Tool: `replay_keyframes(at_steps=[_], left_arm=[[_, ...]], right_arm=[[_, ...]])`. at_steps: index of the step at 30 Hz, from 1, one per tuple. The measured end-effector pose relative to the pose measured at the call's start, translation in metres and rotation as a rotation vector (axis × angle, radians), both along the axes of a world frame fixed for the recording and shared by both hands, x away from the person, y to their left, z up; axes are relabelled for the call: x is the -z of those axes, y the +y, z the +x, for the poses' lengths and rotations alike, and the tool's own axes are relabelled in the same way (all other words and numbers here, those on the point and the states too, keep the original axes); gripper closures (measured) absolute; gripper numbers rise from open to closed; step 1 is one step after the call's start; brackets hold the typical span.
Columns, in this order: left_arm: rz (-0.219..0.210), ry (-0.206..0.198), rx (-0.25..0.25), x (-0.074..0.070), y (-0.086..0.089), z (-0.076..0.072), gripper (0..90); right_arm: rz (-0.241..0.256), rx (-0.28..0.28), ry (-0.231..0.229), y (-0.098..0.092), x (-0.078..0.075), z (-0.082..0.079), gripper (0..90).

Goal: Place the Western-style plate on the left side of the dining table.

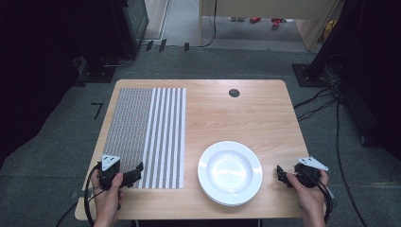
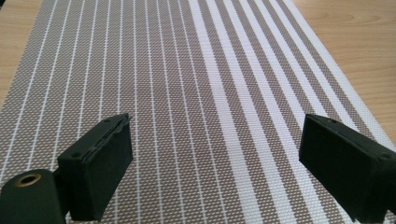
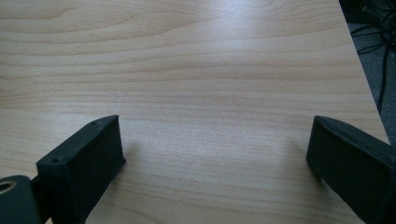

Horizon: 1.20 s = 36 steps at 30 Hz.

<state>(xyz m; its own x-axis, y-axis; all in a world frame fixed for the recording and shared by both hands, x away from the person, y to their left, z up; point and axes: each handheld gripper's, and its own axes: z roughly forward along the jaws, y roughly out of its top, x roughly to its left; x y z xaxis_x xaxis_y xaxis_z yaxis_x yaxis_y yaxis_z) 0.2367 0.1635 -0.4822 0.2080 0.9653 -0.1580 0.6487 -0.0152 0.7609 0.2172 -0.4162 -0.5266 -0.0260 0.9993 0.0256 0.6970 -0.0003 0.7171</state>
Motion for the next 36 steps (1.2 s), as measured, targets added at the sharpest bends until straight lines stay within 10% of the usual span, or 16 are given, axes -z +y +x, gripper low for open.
replay_keyframes(at_steps=[36], left_arm=[[-0.054, -0.045, 0.134, -0.020, -0.084, 0.021, 9.7]], right_arm=[[0.002, -0.007, 0.001, -0.001, 0.000, -0.001, 3.8]])
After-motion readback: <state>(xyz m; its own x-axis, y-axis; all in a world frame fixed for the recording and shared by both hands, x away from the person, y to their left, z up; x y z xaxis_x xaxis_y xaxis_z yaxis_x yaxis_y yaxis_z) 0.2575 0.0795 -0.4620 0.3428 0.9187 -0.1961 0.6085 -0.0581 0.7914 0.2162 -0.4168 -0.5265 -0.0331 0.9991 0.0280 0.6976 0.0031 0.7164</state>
